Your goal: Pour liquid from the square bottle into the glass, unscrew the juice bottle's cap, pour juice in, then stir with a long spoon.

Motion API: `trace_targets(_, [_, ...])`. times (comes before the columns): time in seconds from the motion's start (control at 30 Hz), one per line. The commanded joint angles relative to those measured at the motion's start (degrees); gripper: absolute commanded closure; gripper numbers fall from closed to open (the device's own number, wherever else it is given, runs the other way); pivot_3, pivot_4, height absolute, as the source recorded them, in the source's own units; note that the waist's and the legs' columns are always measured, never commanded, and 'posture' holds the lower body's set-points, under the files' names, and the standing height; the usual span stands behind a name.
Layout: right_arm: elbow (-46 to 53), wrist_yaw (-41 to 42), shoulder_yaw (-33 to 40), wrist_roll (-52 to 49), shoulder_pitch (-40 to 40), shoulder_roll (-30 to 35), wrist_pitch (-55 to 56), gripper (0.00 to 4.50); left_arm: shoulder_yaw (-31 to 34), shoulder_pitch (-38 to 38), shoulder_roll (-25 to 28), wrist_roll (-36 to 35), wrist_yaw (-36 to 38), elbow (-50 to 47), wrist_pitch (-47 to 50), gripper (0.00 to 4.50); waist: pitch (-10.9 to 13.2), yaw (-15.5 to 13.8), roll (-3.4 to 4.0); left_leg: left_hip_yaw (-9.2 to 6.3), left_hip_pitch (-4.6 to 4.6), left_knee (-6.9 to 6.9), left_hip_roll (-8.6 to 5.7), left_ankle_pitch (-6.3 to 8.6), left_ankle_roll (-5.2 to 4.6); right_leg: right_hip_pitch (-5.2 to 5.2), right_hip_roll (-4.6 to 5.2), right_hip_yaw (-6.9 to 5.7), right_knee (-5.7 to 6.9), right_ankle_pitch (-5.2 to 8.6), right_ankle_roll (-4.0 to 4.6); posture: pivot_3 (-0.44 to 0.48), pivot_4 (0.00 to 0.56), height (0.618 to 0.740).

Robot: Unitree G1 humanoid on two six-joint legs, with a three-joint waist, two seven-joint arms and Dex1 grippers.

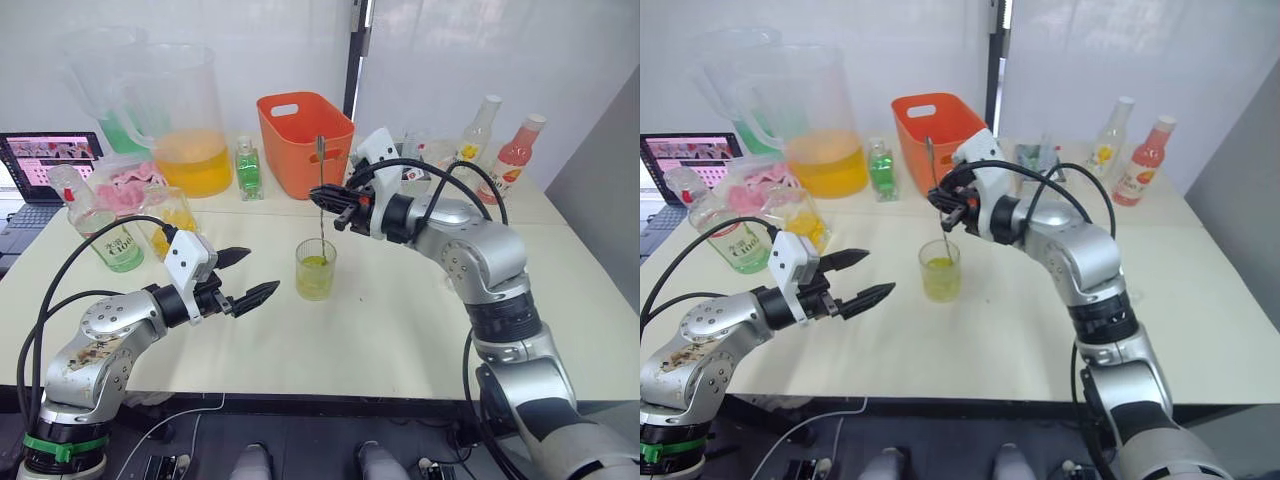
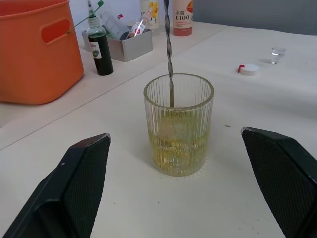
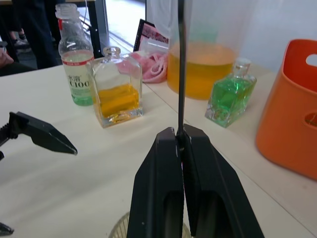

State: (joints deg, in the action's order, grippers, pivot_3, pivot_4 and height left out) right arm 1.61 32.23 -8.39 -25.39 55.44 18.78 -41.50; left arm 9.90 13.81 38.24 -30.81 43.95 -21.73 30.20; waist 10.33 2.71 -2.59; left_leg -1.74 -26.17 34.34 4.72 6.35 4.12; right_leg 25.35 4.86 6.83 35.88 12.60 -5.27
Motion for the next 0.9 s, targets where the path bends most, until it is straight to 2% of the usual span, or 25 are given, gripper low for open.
trace_targets(0.03, [0.46, 0.68, 0.91, 0.63, 0.85, -2.00, 3.11, 4.50, 0.25, 0.16, 0.50, 0.12, 0.08, -1.67, -1.02, 0.03, 0.00, -0.02, 0.00, 0.00, 0.00, 0.00, 0.00, 0.00, 0.00, 0.00, -0.01, 0.00, 0.01, 0.00, -0.01, 0.000, 0.150, 0.717])
trace_targets(0.2, [5.09, 0.22, 1.64, -2.37, -0.08, -4.03, -2.23, 4.50, 0.26, 0.24, 0.62, -0.29, 0.98, -1.39, -0.93, 0.03, 0.00, -0.06, 0.00, 0.00, 0.00, 0.00, 0.01, 0.00, 0.00, 0.00, -0.02, 0.00, 0.03, -0.02, -0.01, 0.000, 0.150, 0.717])
trace_targets(0.4, [10.56, 2.28, 1.62, -3.72, -2.22, 0.37, -9.16, 4.50, -0.11, 0.67, 0.46, 0.62, 2.16, 0.75, -2.06, 0.03, 0.00, -0.22, 0.00, -0.01, 0.00, 0.02, 0.02, 0.00, 0.01, -0.02, -0.02, 0.00, 0.06, 0.04, 0.11, 0.000, 0.150, 0.717])
trace_targets(0.6, [10.23, 3.23, 0.56, -0.29, -1.81, 5.28, -7.73, 4.50, -1.43, 1.50, 0.12, 1.46, 2.88, 2.08, -3.18, 0.03, 0.00, -0.16, 0.00, -0.01, 0.02, 0.03, 0.03, 0.00, 0.01, 0.00, -0.02, -0.01, 0.06, 0.15, 0.16, 0.000, 0.150, 0.717])
trace_targets(0.9, [7.51, 3.26, 1.93, -0.04, -0.39, 3.29, -5.67, 4.50, -1.65, 0.91, 0.74, 1.93, 3.74, 2.30, -3.94, 0.03, 0.00, -0.15, 0.00, -0.01, 0.02, 0.05, 0.02, 0.00, 0.01, -0.01, -0.02, 0.00, 0.07, 0.17, 0.09, 0.000, 0.150, 0.717])
